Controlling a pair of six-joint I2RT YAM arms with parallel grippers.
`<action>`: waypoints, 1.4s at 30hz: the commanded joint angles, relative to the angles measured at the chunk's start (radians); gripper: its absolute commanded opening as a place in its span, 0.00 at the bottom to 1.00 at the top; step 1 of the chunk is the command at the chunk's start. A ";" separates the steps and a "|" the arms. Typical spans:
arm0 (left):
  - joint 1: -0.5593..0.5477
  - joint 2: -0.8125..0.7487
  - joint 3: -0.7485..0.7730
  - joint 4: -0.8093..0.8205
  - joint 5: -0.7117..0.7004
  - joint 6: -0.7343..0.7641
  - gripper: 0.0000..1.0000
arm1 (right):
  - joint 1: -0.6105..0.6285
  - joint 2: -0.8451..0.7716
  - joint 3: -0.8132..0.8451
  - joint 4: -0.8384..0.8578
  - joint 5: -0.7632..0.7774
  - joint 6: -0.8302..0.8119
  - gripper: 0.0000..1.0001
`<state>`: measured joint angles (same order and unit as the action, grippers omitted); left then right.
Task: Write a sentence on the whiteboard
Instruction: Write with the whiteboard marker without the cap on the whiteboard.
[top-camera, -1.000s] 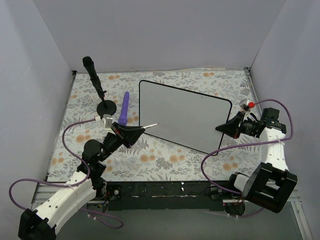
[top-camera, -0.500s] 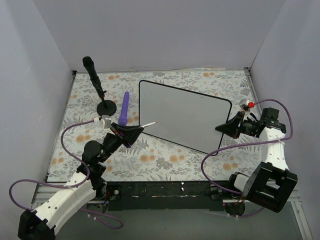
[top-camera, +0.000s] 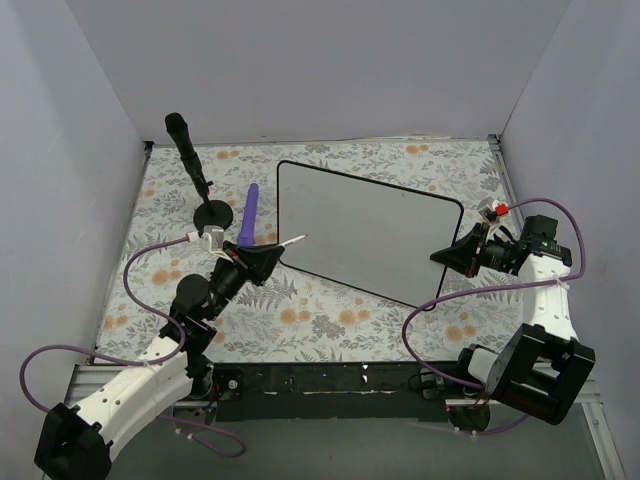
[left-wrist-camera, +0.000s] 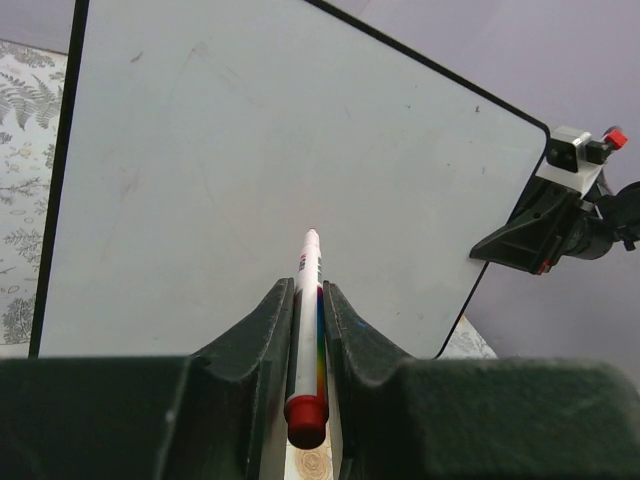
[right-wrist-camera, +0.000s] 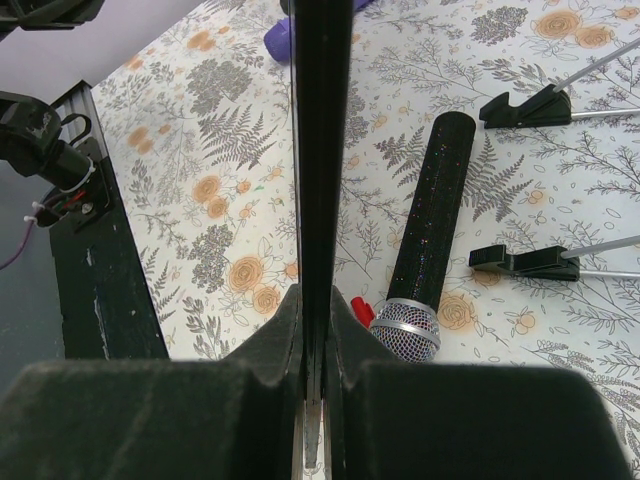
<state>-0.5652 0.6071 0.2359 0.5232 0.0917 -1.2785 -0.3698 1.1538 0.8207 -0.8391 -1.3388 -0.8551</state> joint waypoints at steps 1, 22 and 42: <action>-0.001 0.019 0.032 0.037 -0.029 -0.002 0.00 | 0.009 -0.005 0.001 0.008 0.047 -0.055 0.01; -0.001 -0.023 0.023 0.032 -0.038 -0.016 0.00 | 0.017 0.000 0.003 0.006 0.052 -0.059 0.01; -0.001 -0.079 -0.010 0.029 0.011 -0.058 0.00 | 0.020 0.001 0.005 0.008 0.056 -0.061 0.01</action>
<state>-0.5652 0.5533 0.2367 0.5316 0.0776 -1.3174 -0.3584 1.1549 0.8207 -0.8394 -1.3376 -0.8684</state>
